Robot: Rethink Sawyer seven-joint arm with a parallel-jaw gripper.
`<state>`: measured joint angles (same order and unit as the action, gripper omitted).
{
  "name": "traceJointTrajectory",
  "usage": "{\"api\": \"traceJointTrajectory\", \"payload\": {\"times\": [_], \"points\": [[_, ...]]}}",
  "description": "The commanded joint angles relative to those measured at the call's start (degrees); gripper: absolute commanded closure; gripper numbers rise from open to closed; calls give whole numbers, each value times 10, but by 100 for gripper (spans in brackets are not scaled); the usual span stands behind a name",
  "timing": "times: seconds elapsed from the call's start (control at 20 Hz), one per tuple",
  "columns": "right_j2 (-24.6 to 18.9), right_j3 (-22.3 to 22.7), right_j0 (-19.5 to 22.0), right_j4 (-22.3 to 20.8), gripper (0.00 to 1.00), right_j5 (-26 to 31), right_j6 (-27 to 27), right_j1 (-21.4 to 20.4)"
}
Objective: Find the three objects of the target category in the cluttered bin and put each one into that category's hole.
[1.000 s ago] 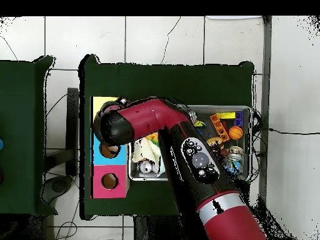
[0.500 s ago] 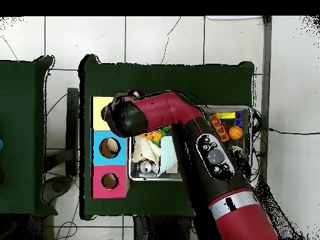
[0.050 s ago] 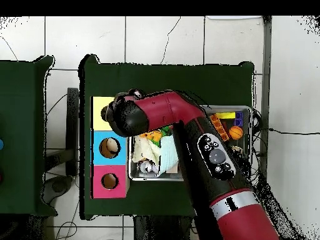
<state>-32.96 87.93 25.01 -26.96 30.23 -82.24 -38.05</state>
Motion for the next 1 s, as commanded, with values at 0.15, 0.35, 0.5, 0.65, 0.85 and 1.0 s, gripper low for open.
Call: {"api": "traceJointTrajectory", "payload": {"times": [0.15,0.35,0.5,0.65,0.85,1.0], "points": [[-11,9,18,-29,100,42,60,33],[-11,6,28,-31,100,42,65,33],[-13,4,36,-39,100,41,79,39],[-14,4,40,-46,100,42,85,42],[-18,4,44,-51,100,44,85,42],[-18,8,46,-55,100,41,82,43]]}}
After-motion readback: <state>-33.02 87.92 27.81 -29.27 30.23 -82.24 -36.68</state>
